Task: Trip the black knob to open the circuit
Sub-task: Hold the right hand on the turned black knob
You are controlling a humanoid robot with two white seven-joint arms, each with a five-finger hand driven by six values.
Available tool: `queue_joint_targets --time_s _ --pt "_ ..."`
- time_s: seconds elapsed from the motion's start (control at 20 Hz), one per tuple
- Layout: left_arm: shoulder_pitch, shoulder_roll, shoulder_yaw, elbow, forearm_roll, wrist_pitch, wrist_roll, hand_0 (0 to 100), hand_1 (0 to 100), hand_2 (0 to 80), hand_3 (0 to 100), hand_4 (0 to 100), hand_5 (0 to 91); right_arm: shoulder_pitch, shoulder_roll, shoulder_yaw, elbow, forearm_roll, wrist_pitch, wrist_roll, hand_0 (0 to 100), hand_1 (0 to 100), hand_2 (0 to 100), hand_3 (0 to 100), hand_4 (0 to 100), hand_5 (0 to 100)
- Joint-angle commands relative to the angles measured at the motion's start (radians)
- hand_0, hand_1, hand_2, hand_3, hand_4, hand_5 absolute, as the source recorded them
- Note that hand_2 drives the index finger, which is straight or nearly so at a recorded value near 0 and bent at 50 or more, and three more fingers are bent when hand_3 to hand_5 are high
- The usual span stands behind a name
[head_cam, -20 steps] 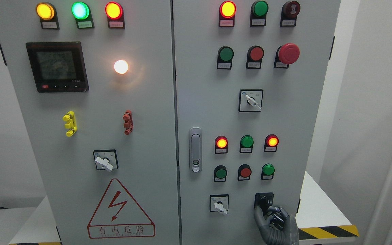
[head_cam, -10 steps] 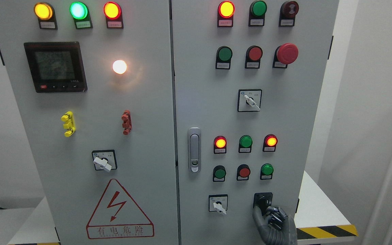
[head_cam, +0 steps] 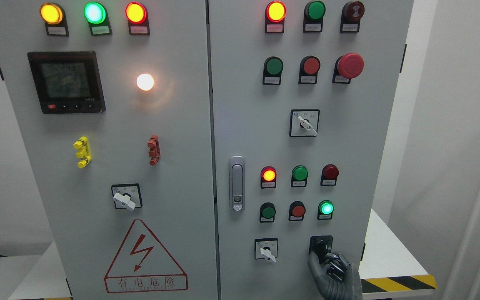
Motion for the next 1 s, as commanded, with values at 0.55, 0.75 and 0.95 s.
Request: queue_joint_targets --time_s 0.55,0.75,0.95 --pt "0.000 0.001 0.000 -0.001 -0.031 0.000 -0.001 12 39 0.0 0 0 0.0 0.001 0.000 -0.003 -0.006 0.083 -0.044 0.064 47 88 61 96 89 95" --pt "0.000 0.001 0.000 -0.001 -0.031 0.000 -0.001 12 39 0.0 0 0 0.0 0.003 0.002 -0.005 -0.006 0.091 -0.044 0.064 47 87 60 95 88 95" --pt "0.000 0.001 0.000 -0.001 -0.031 0.000 -0.001 12 39 0.0 0 0 0.0 0.003 0.002 -0.008 -0.004 0.156 -0.044 0.064 47 87 60 95 87 94"
